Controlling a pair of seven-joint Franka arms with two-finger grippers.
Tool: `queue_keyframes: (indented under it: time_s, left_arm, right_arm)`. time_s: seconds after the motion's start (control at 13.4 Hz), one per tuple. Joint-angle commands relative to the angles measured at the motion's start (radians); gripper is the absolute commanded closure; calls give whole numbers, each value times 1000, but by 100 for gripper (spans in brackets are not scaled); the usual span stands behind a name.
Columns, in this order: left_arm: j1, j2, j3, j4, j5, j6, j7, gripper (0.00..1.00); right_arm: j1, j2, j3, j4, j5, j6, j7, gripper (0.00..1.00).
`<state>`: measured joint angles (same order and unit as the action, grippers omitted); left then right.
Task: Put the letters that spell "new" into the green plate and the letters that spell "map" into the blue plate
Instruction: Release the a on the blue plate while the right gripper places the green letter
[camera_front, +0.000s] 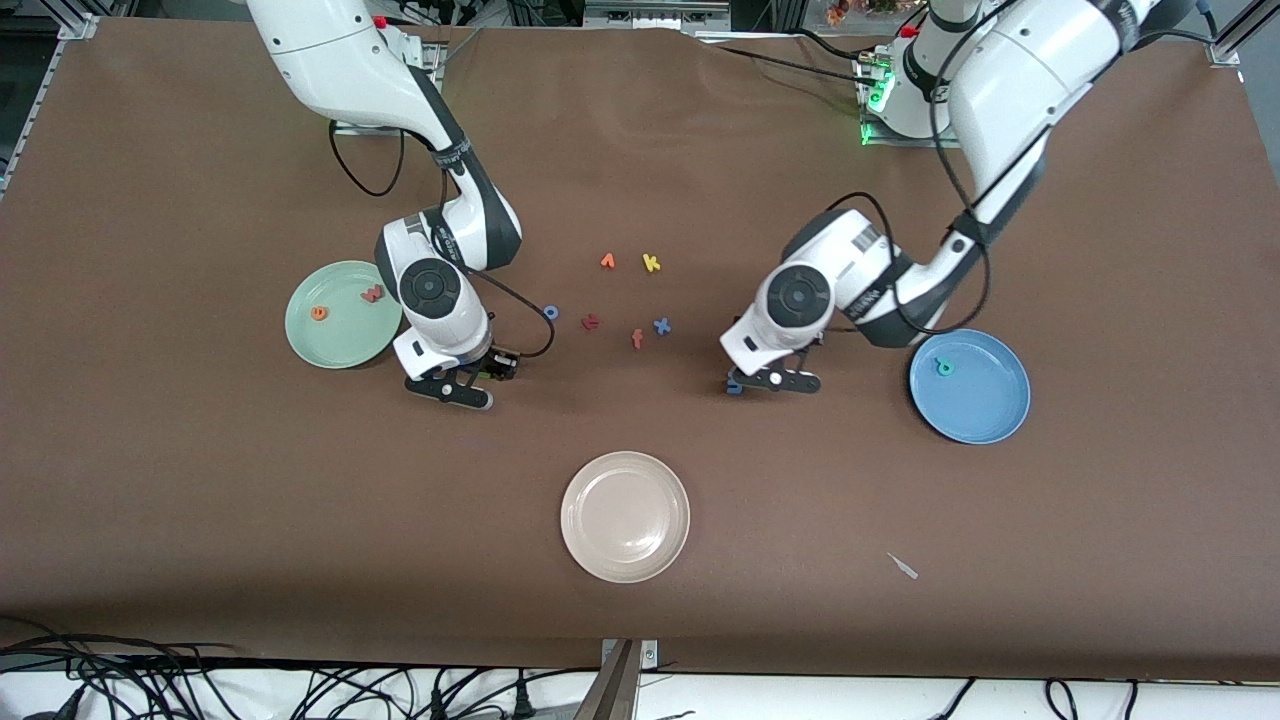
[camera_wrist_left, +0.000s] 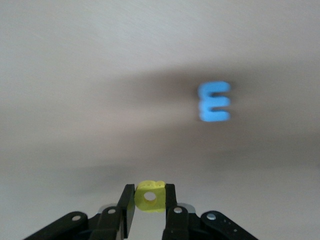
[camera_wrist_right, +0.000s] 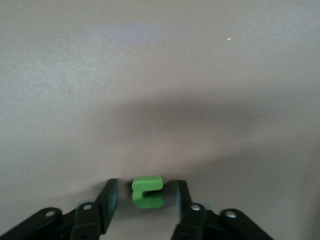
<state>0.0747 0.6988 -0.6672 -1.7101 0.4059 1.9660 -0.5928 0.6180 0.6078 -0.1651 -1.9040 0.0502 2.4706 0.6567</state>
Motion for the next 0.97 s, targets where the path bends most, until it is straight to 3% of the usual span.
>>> queue_keyframes:
  time_s: [0.0, 0.15, 0.45, 0.67, 0.75, 0.82, 0.9]
  left_arm:
    - [94, -7, -8, 17, -26, -76, 187, 87]
    - [170, -19, -6, 17, -15, -123, 322, 87]
    - [318, -35, 11, 20, 14, -159, 607, 86]
    - [382, -25, 11, 17, 79, -159, 726, 83]
    - [387, -18, 12, 14, 114, -159, 734, 77]
    - [389, -7, 15, 12, 141, -157, 738, 60]
    - [389, -1, 15, 15, 143, -154, 763, 16]
  right_arm:
    - [3, 0, 1, -12, 19, 8, -19, 62]
    - [3, -5, 1, -10, 19, 5, 0, 80]
    - [-4, -45, -14, -6, 19, -11, -26, 80]
    - [-4, -137, -74, -1, 17, -180, -55, 80]
    - [-4, -170, -108, -4, 17, -246, -95, 80]
    - [-4, -204, -141, -16, 17, -299, -148, 80]
    - [-4, -241, -175, -45, 17, -329, -196, 80]
